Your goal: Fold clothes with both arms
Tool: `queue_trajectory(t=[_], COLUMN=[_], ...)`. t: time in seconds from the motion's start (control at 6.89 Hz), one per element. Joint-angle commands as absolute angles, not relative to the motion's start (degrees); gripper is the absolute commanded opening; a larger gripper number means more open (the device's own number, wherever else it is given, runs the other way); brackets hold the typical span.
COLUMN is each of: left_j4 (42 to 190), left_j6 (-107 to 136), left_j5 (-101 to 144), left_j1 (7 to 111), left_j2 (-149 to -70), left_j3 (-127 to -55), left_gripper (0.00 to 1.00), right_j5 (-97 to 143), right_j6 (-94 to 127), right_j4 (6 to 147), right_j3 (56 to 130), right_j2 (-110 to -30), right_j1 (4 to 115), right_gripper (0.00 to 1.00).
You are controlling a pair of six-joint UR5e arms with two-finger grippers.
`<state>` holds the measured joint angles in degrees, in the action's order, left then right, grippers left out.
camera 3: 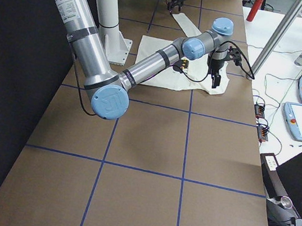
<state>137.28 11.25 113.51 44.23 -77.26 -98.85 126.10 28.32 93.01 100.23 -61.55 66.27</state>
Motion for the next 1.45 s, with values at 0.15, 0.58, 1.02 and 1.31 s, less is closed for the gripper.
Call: queue_trajectory(t=[0.15,0.58,1.02,1.31], left_j4=[137.3,137.7,137.8,137.8], left_j6=[11.2,11.2,11.2,11.3], left_j5=[112.3,112.2,112.2,112.1], left_j1=[43.5,43.2,43.2,44.0], left_j2=[-77.3,-77.3,-77.3,-77.2], left_j3=[-98.1,-97.7,-98.3,-99.7], left_gripper=[0.98,0.82,0.00,0.00], right_j5=[125.9,125.9,126.0,126.0], right_j6=[28.4,28.4,28.4,28.4], right_j4=[93.0,93.1,93.1,93.1], right_j3=[100.5,100.5,100.5,100.5], right_j2=[-62.0,-62.1,-62.1,-62.1], right_j1=[66.3,66.3,66.3,66.3], right_gripper=[1.00,1.00,1.00,1.00])
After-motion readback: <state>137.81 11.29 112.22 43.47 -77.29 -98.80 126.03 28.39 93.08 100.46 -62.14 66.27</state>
